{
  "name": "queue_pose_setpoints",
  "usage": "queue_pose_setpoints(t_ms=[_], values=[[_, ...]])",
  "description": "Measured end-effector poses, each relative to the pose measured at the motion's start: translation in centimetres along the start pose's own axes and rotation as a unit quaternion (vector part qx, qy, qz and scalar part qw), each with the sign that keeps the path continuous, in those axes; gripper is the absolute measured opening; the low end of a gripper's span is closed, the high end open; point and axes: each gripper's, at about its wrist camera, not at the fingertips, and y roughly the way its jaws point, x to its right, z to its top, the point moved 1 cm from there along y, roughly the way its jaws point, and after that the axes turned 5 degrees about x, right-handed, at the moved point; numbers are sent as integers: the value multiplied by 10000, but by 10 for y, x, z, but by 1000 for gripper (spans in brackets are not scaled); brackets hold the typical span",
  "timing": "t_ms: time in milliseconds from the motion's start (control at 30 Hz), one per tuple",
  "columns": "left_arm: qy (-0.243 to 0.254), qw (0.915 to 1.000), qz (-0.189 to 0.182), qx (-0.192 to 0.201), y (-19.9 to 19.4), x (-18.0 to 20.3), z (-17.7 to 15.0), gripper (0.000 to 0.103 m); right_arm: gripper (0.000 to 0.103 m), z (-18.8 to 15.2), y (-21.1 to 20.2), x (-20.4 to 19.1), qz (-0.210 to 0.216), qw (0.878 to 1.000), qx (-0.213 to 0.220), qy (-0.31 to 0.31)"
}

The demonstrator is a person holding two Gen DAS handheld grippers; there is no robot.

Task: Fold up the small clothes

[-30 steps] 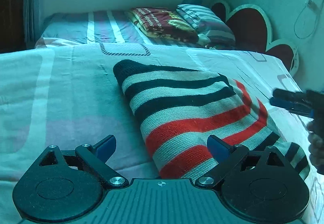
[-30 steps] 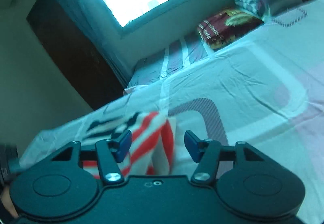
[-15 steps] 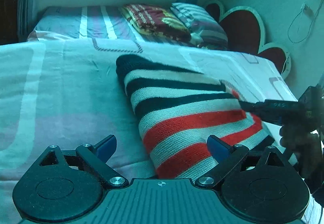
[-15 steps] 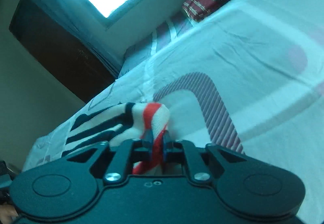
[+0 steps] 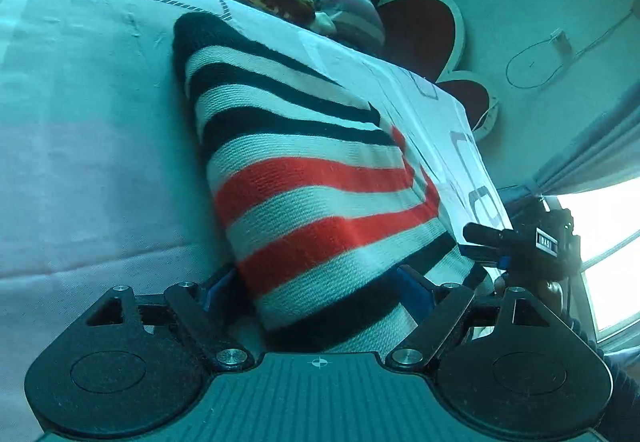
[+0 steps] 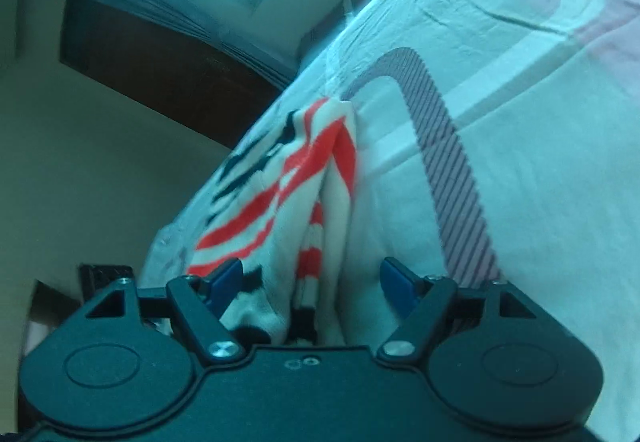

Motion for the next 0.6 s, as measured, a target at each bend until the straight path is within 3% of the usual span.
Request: queue_pose_setpoints(t_ms=[167, 233, 267, 300, 433, 600], values=[[-251, 9995, -8, 180, 9, -1, 1, 82, 68, 4, 28, -11, 25, 9993, -298, -231], [-217, 9994, 133, 233, 12, 4, 3, 81, 56, 4, 48, -19, -77, 9984, -468, -299], [-159, 9992, 262, 245, 15, 8, 3, 77, 46, 0, 50, -25, -236, 9977, -458, -451], [4, 9983, 523, 246, 17, 16, 4, 70, 44, 0, 53, -30, -344, 9970, -435, -548], [645, 9909, 1163, 194, 28, 44, 3, 65, 39, -12, 55, -60, -988, 9853, -409, -1331], [811, 9876, 1321, 260, 25, 56, 8, 59, 37, -17, 56, -79, -1348, 9762, -368, -1660]])
